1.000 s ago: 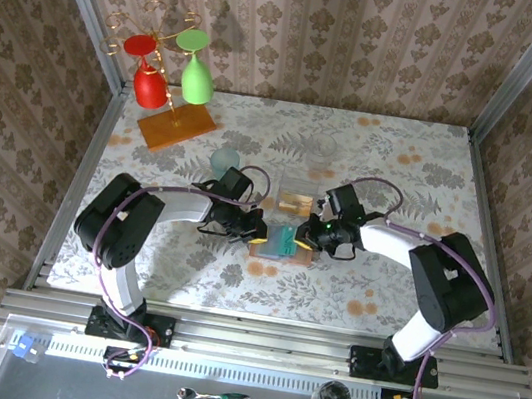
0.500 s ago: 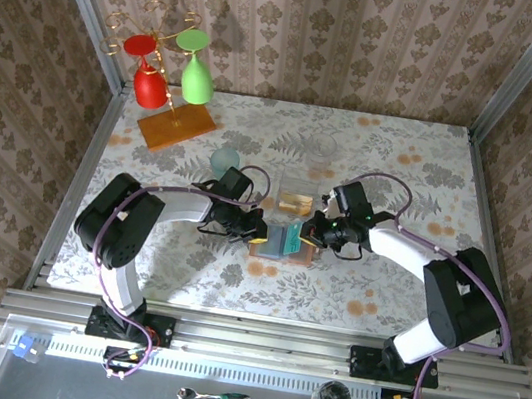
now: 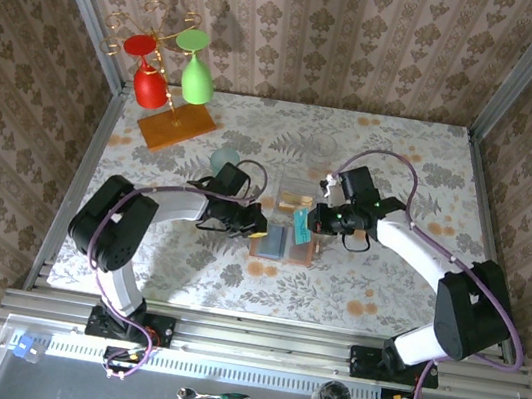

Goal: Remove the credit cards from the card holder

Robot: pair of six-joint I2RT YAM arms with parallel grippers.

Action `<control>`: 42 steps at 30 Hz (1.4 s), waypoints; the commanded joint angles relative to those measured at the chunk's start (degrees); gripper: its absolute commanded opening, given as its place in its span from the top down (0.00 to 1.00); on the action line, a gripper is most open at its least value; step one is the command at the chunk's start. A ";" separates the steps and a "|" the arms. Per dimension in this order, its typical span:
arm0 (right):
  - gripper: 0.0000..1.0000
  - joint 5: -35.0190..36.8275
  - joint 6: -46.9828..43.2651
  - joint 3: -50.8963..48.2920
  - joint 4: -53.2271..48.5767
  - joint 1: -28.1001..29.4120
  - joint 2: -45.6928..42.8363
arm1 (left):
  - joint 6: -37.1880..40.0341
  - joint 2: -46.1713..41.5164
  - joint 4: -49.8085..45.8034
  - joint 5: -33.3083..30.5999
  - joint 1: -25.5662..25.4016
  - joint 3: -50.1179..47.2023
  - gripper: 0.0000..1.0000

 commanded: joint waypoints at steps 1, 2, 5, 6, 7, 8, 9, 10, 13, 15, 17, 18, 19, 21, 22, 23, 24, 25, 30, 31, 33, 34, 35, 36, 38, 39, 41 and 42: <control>1.00 4.35 -13.48 2.93 -5.62 -0.36 -1.08 | -0.50 -2.73 0.84 -0.52 0.77 -0.30 0.92; 1.00 4.85 -16.15 3.69 -5.93 -0.41 -0.84 | -0.57 -3.00 0.83 -0.68 0.94 -0.62 0.92; 1.00 6.21 -26.77 6.48 -10.57 -0.45 0.04 | -0.34 -3.62 0.84 -1.23 1.54 -1.57 0.92; 1.00 6.40 -30.80 7.12 -11.67 -0.37 0.43 | -0.34 -3.80 0.84 -1.22 1.80 -2.00 0.92; 1.00 7.04 -33.95 8.23 -12.64 -0.37 0.79 | -0.24 -3.90 0.84 -1.32 2.04 -2.22 0.91; 1.00 7.99 -35.97 9.17 -13.46 -0.37 1.24 | -0.09 -3.98 0.83 -1.34 2.24 -2.50 0.91; 1.00 8.98 -38.00 10.39 -14.75 -0.34 1.83 | -0.07 -4.02 0.84 -1.34 2.48 -2.82 0.91; 1.00 9.64 -40.20 12.09 -16.22 -0.37 2.59 | -0.02 -4.17 0.84 -1.34 2.71 -3.01 0.91; 1.00 10.71 -45.65 17.40 -20.74 -0.37 5.56 | 0.11 -4.51 1.06 -1.39 3.14 -3.85 0.91; 1.00 11.18 -49.01 20.48 -23.08 -0.37 7.66 | 0.11 -4.66 1.27 -1.36 3.37 -4.16 0.91; 1.00 11.56 -52.09 23.67 -24.94 -0.45 9.67 | 0.20 -4.83 1.22 -1.42 3.54 -4.40 0.91; 1.00 11.58 -53.60 25.37 -25.83 -0.45 10.93 | 0.20 -4.87 1.20 -1.41 3.66 -4.45 0.91; 1.00 11.58 -54.96 27.14 -26.75 -0.45 12.19 | 0.29 -4.92 1.10 -1.37 3.76 -4.58 0.91; 1.00 11.45 -57.32 30.72 -28.86 -0.45 14.61 | 0.37 -5.05 0.93 -1.41 3.93 -4.85 0.91; 1.00 11.36 -58.46 32.74 -29.94 -0.45 15.97 | 0.46 -5.21 0.87 -1.51 4.09 -4.97 0.91; 1.00 11.11 -59.30 34.53 -30.89 -0.44 17.19 | 0.55 -5.24 0.82 -1.44 4.20 -5.07 0.91; 1.00 10.98 -60.20 36.52 -31.96 -0.48 18.65 | 0.55 -5.29 0.79 -1.43 4.37 -5.27 0.91; 1.00 10.74 -61.20 38.22 -33.05 -0.54 19.92 | 0.62 -5.29 0.75 -1.48 4.51 -5.39 0.91; 1.00 9.50 -64.27 47.18 -37.68 -0.91 26.64 | 0.56 -5.66 0.57 -1.52 5.25 -5.89 0.91; 1.00 9.22 -64.83 49.16 -38.62 -0.99 27.95 | 0.63 -5.62 0.49 -1.52 5.47 -5.94 0.91; 1.00 8.79 -65.78 52.42 -40.28 -1.15 30.53 | 0.70 -5.64 0.44 -1.44 5.78 -6.03 0.91; 1.00 8.77 -66.23 54.30 -41.24 -1.16 31.82 | 0.81 -5.80 0.31 -1.47 5.96 -6.16 0.91; 1.00 8.69 -66.59 55.75 -42.10 -1.24 33.01 | 0.81 -5.90 0.16 -1.59 6.12 -6.26 0.91; 1.00 8.60 -66.96 57.38 -42.98 -1.35 34.30 | 0.77 -5.97 0.07 -1.61 6.34 -6.41 0.91; 1.00 8.59 -67.76 60.07 -44.29 -1.57 36.39 | 0.90 -6.12 0.09 -1.64 6.74 -6.63 0.91; 1.00 8.59 -68.00 61.78 -44.99 -1.63 37.58 | 0.90 -6.11 0.05 -1.64 6.89 -6.72 0.91; 1.00 8.51 -68.59 64.38 -46.33 -1.85 39.56 | 0.91 -6.33 -0.11 -1.69 7.31 -7.00 0.91; 1.00 8.42 -69.06 65.81 -47.04 -2.00 40.55 | 0.90 -6.40 -0.17 -1.68 7.36 -7.04 0.91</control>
